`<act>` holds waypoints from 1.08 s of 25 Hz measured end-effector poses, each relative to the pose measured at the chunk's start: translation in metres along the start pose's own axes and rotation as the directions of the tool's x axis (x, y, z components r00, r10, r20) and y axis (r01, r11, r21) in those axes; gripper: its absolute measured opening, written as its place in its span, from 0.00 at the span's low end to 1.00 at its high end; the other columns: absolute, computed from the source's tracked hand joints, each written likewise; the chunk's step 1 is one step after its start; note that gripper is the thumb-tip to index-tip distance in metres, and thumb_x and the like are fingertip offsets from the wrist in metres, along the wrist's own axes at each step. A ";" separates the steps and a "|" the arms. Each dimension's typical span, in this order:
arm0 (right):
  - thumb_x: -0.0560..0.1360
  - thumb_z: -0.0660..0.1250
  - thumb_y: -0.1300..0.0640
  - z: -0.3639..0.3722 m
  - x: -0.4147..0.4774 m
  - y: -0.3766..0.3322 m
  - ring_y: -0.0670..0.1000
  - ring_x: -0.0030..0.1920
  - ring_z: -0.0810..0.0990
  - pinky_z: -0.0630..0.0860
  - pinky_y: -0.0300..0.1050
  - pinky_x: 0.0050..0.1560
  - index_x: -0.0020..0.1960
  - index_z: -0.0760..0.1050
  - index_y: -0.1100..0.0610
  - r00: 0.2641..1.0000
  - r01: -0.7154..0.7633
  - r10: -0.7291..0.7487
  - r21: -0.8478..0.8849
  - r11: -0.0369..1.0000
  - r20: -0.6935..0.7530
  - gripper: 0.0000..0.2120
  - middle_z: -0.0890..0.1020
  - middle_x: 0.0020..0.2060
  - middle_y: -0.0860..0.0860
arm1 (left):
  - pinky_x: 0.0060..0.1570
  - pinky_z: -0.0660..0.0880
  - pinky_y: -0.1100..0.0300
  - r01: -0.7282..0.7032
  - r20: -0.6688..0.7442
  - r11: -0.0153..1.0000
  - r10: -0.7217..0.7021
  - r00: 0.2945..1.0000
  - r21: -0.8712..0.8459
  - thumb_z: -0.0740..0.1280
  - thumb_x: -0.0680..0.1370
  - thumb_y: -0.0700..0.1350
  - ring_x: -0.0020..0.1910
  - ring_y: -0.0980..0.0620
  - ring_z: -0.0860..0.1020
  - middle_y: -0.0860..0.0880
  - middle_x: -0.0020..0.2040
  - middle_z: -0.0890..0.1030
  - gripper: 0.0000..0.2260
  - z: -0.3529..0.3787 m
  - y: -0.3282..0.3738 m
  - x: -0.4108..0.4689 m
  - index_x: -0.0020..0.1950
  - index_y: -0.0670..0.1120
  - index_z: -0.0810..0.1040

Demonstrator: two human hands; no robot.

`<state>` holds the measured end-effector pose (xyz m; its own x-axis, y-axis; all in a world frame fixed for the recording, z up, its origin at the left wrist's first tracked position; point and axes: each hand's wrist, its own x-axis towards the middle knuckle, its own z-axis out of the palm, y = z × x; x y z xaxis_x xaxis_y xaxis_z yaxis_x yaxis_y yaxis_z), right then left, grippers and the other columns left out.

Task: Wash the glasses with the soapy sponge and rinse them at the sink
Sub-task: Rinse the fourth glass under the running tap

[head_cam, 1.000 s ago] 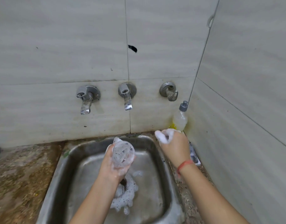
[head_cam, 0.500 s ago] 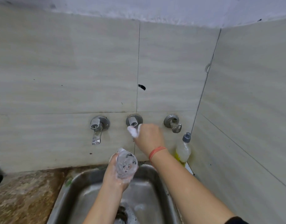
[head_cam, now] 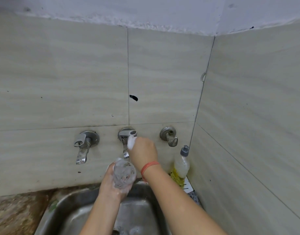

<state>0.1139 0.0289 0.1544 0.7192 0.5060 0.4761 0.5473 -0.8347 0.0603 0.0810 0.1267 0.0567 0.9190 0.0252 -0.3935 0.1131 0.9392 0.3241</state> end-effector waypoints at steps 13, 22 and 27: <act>0.72 0.51 0.68 0.008 0.010 0.014 0.60 0.34 0.76 0.71 0.48 0.37 0.45 0.59 0.57 0.979 -0.126 0.039 0.435 0.891 0.202 0.07 0.74 0.31 0.57 | 0.24 0.79 0.59 0.037 0.126 0.992 -0.052 0.991 0.117 0.76 0.57 0.39 0.27 0.46 0.82 0.41 0.31 0.82 0.10 0.020 0.000 -0.010 0.32 0.36 0.81; 0.80 0.54 0.62 0.056 -0.019 0.006 0.50 0.35 0.77 0.78 0.40 0.35 0.40 0.71 0.59 0.626 -0.752 0.208 0.652 -0.098 0.752 0.12 0.78 0.39 0.56 | 0.33 0.76 0.60 0.020 -0.145 0.983 0.007 0.989 0.180 0.59 0.80 0.50 0.35 0.51 0.75 0.47 0.34 0.75 0.12 -0.006 0.005 0.010 0.41 0.44 0.72; 0.76 0.56 0.72 0.100 -0.015 -0.025 0.49 0.37 0.81 0.82 0.42 0.39 0.46 0.75 0.64 0.529 -0.829 -0.203 0.450 -0.333 0.824 0.10 0.80 0.38 0.57 | 0.24 0.77 0.57 0.030 -0.292 0.972 0.040 0.955 0.233 0.64 0.77 0.50 0.29 0.47 0.80 0.45 0.35 0.80 0.09 -0.030 0.022 0.018 0.54 0.47 0.74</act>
<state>0.1320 0.0639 0.0584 0.6217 0.6160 -0.4838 -0.5858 -0.0442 -0.8092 0.0884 0.1578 0.0308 0.7721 0.1621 -0.6145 0.2256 0.8340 0.5035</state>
